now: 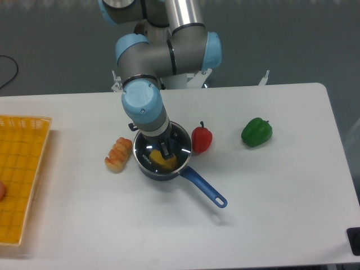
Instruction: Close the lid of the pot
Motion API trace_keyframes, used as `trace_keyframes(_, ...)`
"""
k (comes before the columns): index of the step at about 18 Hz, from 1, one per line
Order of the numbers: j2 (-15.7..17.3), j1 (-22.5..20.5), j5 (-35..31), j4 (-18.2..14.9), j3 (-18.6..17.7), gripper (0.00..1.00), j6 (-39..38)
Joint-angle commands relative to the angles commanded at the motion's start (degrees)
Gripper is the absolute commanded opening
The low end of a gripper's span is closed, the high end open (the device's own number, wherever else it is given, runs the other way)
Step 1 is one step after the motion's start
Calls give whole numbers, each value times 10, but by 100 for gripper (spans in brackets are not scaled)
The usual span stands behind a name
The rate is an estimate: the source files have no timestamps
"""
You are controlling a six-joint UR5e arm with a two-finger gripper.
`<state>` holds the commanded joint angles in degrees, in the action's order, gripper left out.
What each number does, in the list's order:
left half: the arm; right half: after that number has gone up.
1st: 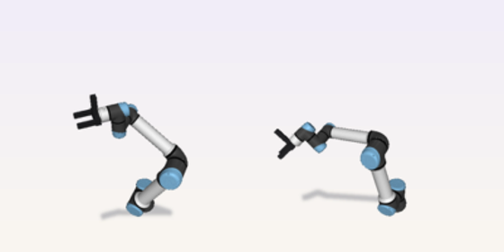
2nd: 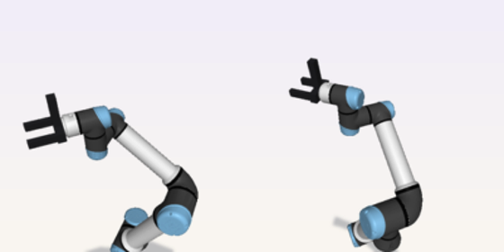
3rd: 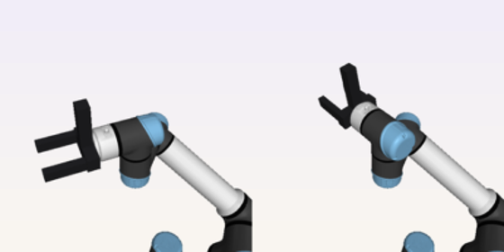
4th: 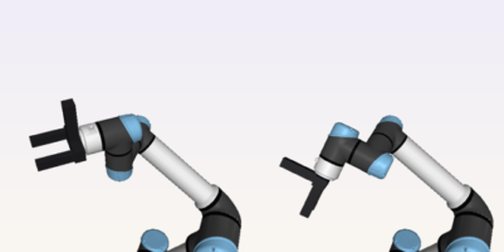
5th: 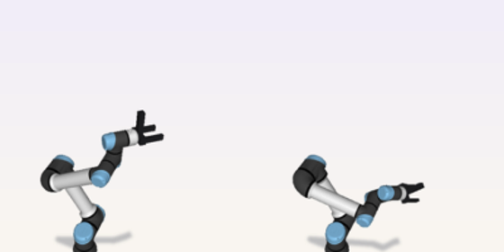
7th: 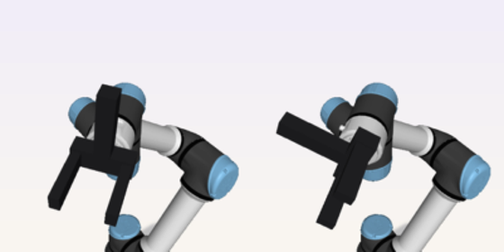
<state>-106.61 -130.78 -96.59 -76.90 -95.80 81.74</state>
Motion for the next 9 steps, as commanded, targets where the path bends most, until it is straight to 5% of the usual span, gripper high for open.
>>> trace_keyframes(9, 2, -6, 4, -4, 10, 61, 0)
